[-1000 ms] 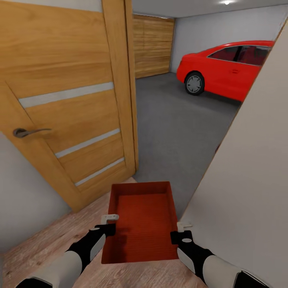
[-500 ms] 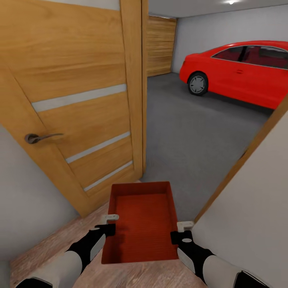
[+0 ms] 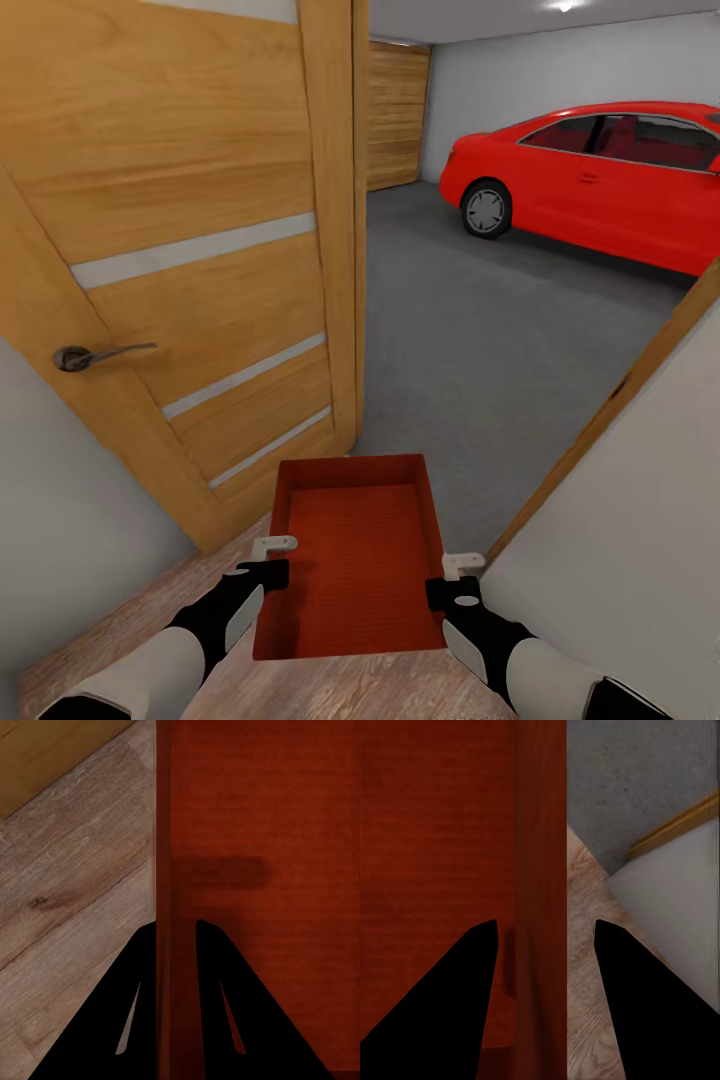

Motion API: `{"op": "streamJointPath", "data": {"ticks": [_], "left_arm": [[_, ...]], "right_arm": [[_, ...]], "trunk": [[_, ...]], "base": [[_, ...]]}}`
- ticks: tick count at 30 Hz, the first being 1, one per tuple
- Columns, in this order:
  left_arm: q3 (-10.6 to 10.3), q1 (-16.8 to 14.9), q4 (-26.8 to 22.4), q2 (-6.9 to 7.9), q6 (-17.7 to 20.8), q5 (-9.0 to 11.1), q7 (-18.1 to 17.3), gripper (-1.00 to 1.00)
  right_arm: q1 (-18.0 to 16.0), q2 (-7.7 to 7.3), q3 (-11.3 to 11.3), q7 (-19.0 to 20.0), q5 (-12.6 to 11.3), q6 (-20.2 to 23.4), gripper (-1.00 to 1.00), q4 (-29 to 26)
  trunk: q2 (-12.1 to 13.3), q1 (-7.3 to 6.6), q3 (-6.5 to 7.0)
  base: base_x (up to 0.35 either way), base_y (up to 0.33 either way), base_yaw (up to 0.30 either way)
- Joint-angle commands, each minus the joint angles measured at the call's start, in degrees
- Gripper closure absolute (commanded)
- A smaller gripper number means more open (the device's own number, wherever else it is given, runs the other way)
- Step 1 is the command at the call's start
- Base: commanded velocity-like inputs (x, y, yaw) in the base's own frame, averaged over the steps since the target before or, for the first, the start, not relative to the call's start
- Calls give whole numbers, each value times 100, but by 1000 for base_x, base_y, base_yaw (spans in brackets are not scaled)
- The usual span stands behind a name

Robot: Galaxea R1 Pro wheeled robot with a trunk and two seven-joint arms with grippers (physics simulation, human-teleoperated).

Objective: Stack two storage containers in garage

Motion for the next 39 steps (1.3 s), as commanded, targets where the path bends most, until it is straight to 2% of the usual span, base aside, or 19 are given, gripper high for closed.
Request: {"op": "streamJointPath", "data": {"ticks": [1, 18, 23, 39], "left_arm": [[-214, 0, -33, 31, -31, -12, 86, 100], [-214, 0, -33, 23, -31, -12, 86, 100], [-214, 0, -33, 22, -30, -12, 79, 100], [-214, 0, -33, 22, -23, -12, 74, 100]], "right_arm": [[-6, -31, 18, -17, -224, -17, 100, 18], [-6, -26, 23, -13, -225, -14, 100, 18], [-6, -30, 26, -18, -227, -14, 100, 18], [-6, -30, 25, -11, -230, -12, 100, 18]], "trunk": [[-10, 3, -9], [-10, 3, -9], [-10, 3, -9], [-10, 3, -9]], "base": [[2, 2, -224], [0, 0, -229], [6, 24, -101], [130, 269, -3]]}}
